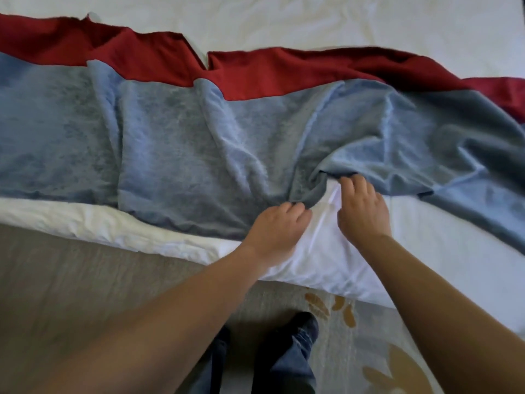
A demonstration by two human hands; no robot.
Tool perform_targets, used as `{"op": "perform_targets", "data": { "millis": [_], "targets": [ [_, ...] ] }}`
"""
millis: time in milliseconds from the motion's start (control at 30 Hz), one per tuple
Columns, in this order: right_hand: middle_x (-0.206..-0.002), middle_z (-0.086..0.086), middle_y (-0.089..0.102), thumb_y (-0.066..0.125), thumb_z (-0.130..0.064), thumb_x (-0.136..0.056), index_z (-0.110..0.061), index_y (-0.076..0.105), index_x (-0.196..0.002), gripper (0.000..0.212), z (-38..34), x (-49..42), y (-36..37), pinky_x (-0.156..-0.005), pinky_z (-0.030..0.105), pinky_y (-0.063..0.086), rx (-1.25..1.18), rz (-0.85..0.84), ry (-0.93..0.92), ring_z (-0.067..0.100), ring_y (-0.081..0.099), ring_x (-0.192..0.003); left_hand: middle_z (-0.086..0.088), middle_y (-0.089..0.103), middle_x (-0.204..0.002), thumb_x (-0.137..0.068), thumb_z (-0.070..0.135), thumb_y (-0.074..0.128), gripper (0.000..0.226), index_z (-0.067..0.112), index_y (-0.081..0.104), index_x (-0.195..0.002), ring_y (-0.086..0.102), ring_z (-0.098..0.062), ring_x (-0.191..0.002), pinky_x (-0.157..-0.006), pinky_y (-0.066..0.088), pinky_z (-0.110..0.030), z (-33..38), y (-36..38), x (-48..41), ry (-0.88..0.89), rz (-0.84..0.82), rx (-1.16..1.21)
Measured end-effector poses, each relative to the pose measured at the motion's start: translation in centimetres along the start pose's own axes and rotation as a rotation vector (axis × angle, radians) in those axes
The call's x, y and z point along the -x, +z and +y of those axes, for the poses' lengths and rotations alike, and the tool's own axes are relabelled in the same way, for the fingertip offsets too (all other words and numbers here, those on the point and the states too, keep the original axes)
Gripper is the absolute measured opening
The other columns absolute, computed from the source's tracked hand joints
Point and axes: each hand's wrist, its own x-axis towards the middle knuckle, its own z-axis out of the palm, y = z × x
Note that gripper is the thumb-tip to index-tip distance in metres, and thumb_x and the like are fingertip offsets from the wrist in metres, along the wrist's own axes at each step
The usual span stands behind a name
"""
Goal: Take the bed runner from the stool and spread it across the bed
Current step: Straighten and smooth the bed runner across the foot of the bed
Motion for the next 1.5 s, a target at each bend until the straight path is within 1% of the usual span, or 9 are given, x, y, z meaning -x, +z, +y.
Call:
{"op": "perform_targets", "data": {
  "millis": [167,400,500,633,867,1000,1167,1333,1500],
  "targets": [
    [-0.099,0.016,0.062,0.04,-0.001,-0.081,-0.001,0.054,-0.112,0.034,2.8,-2.2,0.2,-0.073,0.041,0.048,-0.018,-0.097,0.001,0.035,0.062,-0.09,0.001,0.057,-0.075,-0.07,0.014,0.063,0.019,0.018,0.062,-0.088,0.054,-0.021,-0.067,-0.051,0.038,-0.031,0.8,1.4,-4.4,-0.162,0.054,-0.209],
    [-0.077,0.01,0.065,0.075,0.004,-0.064,-0.006,0.061,-0.086,0.028,4.7,-4.5,0.4,-0.046,0.029,0.036,0.146,-0.147,-0.079,0.026,0.065,-0.071,0.001,0.053,-0.067,-0.067,0.021,0.07,0.019,0.019,0.053,-0.076,0.053,-0.019,-0.053,-0.049,0.034,-0.028,0.6,1.9,-7.3,-0.373,0.006,-0.35],
    [-0.103,0.01,0.064,0.056,0.004,-0.085,-0.006,0.057,-0.108,0.025,5.2,-4.8,0.6,-0.059,0.033,0.035,0.068,-0.232,-0.095,0.029,0.06,-0.097,0.001,0.052,-0.068,-0.064,0.01,0.062,0.019,0.018,0.053,-0.078,0.052,-0.018,-0.051,-0.047,0.031,-0.027,0.9,1.7,-7.5,-0.351,0.005,-0.4],
    [-0.093,0.006,0.065,0.054,-0.004,-0.086,-0.012,0.063,-0.095,0.015,5.8,-3.9,0.5,-0.063,0.031,0.032,-0.007,-0.193,-0.047,0.027,0.059,-0.088,0.001,0.055,-0.077,-0.06,0.009,0.057,0.029,0.019,0.056,-0.088,0.055,-0.018,-0.059,-0.053,0.029,-0.027,1.5,1.5,-6.9,-0.326,-0.042,-0.427],
    [-0.043,0.01,0.05,0.073,0.013,-0.034,-0.007,0.054,-0.047,0.03,7.6,1.7,1.7,-0.047,0.024,0.028,-0.056,-0.039,-0.101,0.028,0.049,-0.041,0.001,0.055,-0.068,-0.068,0.015,0.054,0.013,0.02,0.056,-0.079,0.052,-0.016,-0.048,-0.053,0.036,-0.026,2.4,0.9,-5.1,-0.313,-0.156,-0.467],
    [-0.046,0.01,0.052,0.071,0.015,-0.036,-0.007,0.055,-0.048,0.029,9.6,4.4,1.1,-0.048,0.025,0.029,-0.016,-0.101,-0.073,0.029,0.053,-0.045,0.004,0.058,-0.06,-0.052,0.011,0.072,0.028,0.02,0.057,-0.074,0.058,-0.017,-0.053,-0.06,0.039,-0.027,3.6,0.4,-2.9,-0.228,-0.221,-0.443],
    [-0.05,0.01,0.055,0.068,0.014,-0.042,-0.007,0.055,-0.05,0.027,9.7,8.0,0.6,-0.049,0.025,0.029,0.032,-0.141,-0.056,0.03,0.054,-0.05,0.001,0.06,-0.101,-0.081,0.014,0.052,0.022,0.019,0.053,-0.103,0.058,-0.022,-0.095,-0.081,0.035,-0.032,5.2,0.2,-0.1,-0.222,-0.422,-0.28],
    [-0.083,0.007,0.062,0.058,0.003,-0.072,-0.011,0.061,-0.081,0.017,8.5,10.6,0.2,-0.066,0.031,0.037,0.059,-0.253,-0.021,0.029,0.057,-0.084,0.002,0.058,-0.099,-0.078,0.022,0.054,0.023,0.02,0.05,-0.101,0.056,-0.02,-0.093,-0.077,0.034,-0.032,5.8,-0.7,1.2,-0.23,-0.39,-0.237],
    [-0.074,0.007,0.055,0.067,0.005,-0.054,-0.011,0.057,-0.074,0.027,9.1,12.1,-0.3,-0.058,0.031,0.04,0.069,-0.057,-0.045,0.028,0.054,-0.067,0.001,0.055,-0.086,-0.07,0.031,0.053,0.025,0.018,0.052,-0.091,0.054,-0.02,-0.077,-0.063,0.033,-0.031,8.0,-0.2,1.3,-0.052,-0.18,-0.143]
  ]
}}
